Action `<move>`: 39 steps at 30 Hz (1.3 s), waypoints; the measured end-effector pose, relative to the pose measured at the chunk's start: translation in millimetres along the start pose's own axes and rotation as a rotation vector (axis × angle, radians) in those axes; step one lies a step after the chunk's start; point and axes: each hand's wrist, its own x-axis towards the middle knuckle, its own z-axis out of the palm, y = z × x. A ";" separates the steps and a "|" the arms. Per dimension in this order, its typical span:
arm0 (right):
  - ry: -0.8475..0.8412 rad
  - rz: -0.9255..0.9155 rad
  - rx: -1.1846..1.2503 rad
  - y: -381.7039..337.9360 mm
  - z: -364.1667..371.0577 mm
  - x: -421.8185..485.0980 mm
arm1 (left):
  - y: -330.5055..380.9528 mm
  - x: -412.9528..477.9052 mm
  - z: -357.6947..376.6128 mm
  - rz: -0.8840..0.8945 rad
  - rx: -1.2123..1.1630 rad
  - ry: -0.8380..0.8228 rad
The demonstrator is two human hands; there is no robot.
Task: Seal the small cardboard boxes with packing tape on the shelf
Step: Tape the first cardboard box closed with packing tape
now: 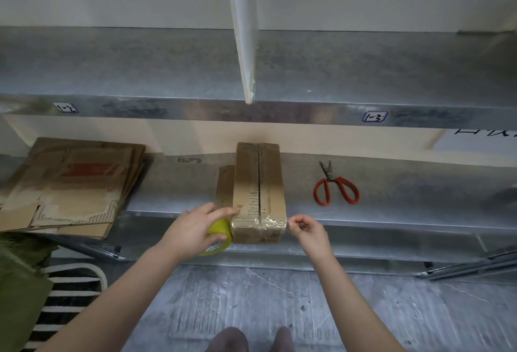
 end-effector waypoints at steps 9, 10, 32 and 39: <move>0.104 -0.129 -0.035 -0.8 22.9 -30.6 | -3.5 -2.5 7.3 -0.037 -0.043 0.026; 0.072 -0.140 -0.048 0.9 23.8 -35.1 | -3.0 -2.1 7.1 -0.037 -0.039 0.029; 0.032 -0.137 -0.071 -15.5 29.7 -16.4 | -12.2 -14.5 11.0 -0.142 -0.263 0.063; 0.074 -0.146 -0.074 -21.3 46.8 -4.6 | -21.3 -4.8 7.2 -0.178 -0.199 0.136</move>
